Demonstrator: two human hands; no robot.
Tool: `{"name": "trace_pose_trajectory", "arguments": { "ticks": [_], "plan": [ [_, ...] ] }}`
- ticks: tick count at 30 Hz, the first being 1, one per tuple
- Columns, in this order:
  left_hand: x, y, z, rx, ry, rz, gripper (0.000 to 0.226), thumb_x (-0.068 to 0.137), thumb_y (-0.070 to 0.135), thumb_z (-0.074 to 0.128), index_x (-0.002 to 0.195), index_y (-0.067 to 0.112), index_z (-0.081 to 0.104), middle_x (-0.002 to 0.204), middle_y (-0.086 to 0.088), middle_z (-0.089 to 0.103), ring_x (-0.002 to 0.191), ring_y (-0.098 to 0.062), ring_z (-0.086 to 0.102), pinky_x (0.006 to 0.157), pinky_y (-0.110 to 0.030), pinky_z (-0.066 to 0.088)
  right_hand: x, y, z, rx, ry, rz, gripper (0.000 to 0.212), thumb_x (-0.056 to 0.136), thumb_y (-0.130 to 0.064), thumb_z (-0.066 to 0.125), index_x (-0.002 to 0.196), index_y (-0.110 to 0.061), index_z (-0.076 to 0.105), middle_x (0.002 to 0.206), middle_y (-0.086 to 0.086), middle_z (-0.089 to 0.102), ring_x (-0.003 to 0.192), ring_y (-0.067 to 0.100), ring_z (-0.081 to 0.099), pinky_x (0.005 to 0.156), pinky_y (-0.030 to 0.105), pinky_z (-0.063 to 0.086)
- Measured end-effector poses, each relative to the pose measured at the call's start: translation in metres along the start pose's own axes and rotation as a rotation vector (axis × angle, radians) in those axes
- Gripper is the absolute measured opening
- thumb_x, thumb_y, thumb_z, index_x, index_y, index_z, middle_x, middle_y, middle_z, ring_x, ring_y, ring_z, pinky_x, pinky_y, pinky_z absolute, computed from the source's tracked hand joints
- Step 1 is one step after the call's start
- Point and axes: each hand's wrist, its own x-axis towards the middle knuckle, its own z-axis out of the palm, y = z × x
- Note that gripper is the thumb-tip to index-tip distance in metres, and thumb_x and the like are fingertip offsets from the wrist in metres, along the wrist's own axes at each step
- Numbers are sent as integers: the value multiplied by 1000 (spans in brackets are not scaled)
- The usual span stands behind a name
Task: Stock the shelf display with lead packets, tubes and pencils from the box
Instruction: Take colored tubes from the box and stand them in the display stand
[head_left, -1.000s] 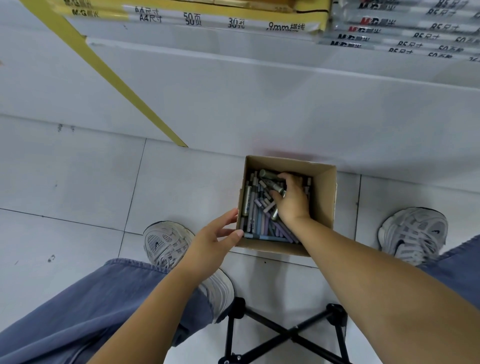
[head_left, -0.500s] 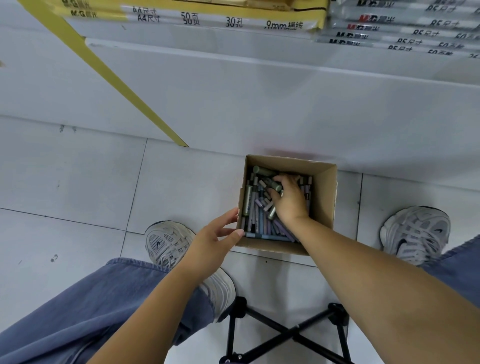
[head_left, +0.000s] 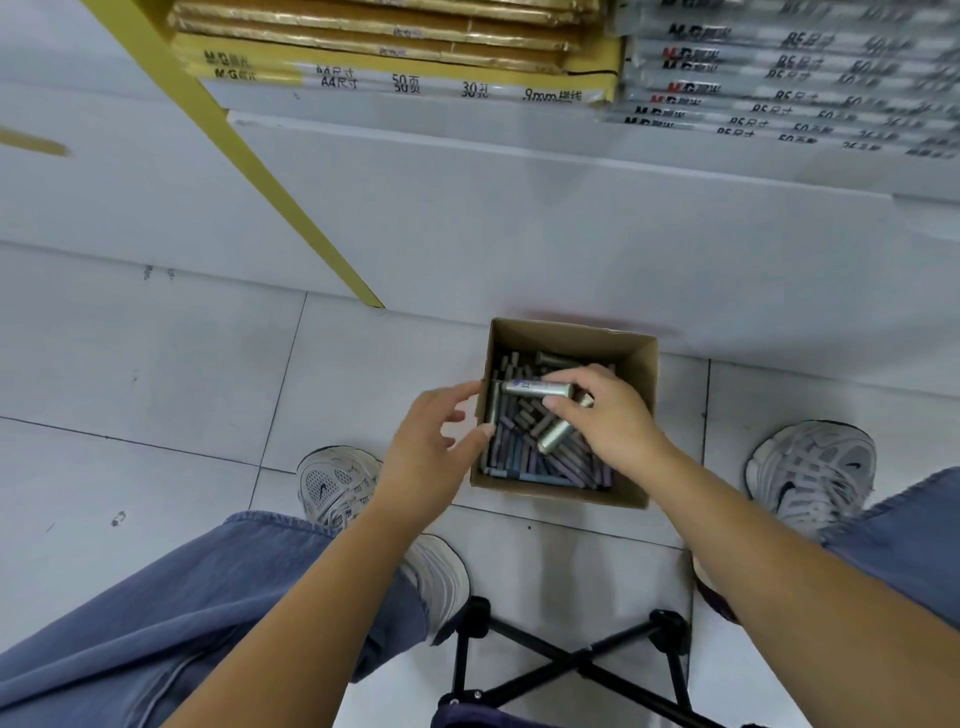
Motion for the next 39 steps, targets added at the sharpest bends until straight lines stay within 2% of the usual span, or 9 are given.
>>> {"name": "trace_pose_trajectory", "arguments": {
  "ticks": [4, 9, 12, 16, 20, 24, 27, 35, 39],
  "plan": [
    [4, 30, -2, 224, -95, 223, 51, 97, 25, 62, 146, 25, 47, 147, 7, 47, 130, -9, 41, 108, -24, 37, -13, -32, -20, -98, -145, -128, 22, 89, -28, 67, 109, -37, 65, 95, -10, 56, 86, -1, 54, 68, 10, 34],
    [-1, 48, -4, 188, -182, 155, 44, 100, 27, 57, 143, 26, 50, 115, 12, 62, 99, -3, 57, 78, 4, 36, -33, -46, -28, -24, -77, -160, 29, 83, -33, 73, 106, -45, 63, 95, -16, 63, 86, -9, 56, 66, 2, 36],
    [-9, 50, -5, -111, -252, 25, 29, 101, 21, 56, 129, 23, 61, 108, 1, 69, 86, -5, 67, 77, -12, 53, -39, -45, -27, 100, 21, -131, 38, 77, -30, 79, 107, -40, 58, 90, -14, 69, 78, -5, 61, 64, 3, 39],
    [-18, 49, -3, -368, -348, -150, 19, 101, 19, 54, 119, 18, 59, 118, -4, 67, 107, -17, 67, 91, -33, 58, -43, -48, -23, 145, 19, -136, 36, 75, -32, 81, 102, -37, 57, 91, -14, 69, 81, -2, 62, 69, 10, 44],
    [-18, 48, -2, -478, -427, -199, 23, 100, 18, 57, 122, 16, 51, 118, -9, 69, 105, -20, 71, 82, -31, 59, -44, -51, -8, 238, 26, -159, 28, 78, -25, 79, 98, -27, 60, 92, -8, 68, 83, 1, 64, 71, 13, 51],
    [-15, 37, -9, -479, -355, -226, 26, 101, 15, 55, 126, 17, 47, 112, -11, 71, 93, -18, 73, 78, -31, 59, -33, -37, 4, 257, 75, -86, 14, 95, -33, 56, 108, -35, 61, 107, -14, 66, 97, -1, 62, 77, 11, 47],
    [-10, 21, -18, -511, -233, -265, 21, 102, 10, 51, 123, 16, 52, 109, -8, 69, 97, -17, 73, 78, -32, 60, -14, -10, 10, 116, 191, 62, 29, 103, -29, 40, 127, -27, 56, 128, -6, 59, 102, 0, 56, 88, 17, 39],
    [-1, -12, -5, -459, -35, -416, 13, 94, 15, 59, 106, 15, 60, 91, -4, 65, 67, 0, 65, 57, -19, 52, 40, 32, 44, -88, 171, 178, 42, 101, -19, 45, 143, -17, 42, 147, 6, 41, 131, 30, 43, 110, 46, 37],
    [1, -27, 1, -487, -38, -452, 18, 89, 30, 70, 102, 20, 62, 73, 5, 64, 65, -4, 61, 57, -21, 50, 52, 46, 57, -269, 214, 184, 47, 99, -24, 49, 145, -17, 39, 149, 7, 37, 134, 31, 34, 113, 42, 30]
  ]
}}
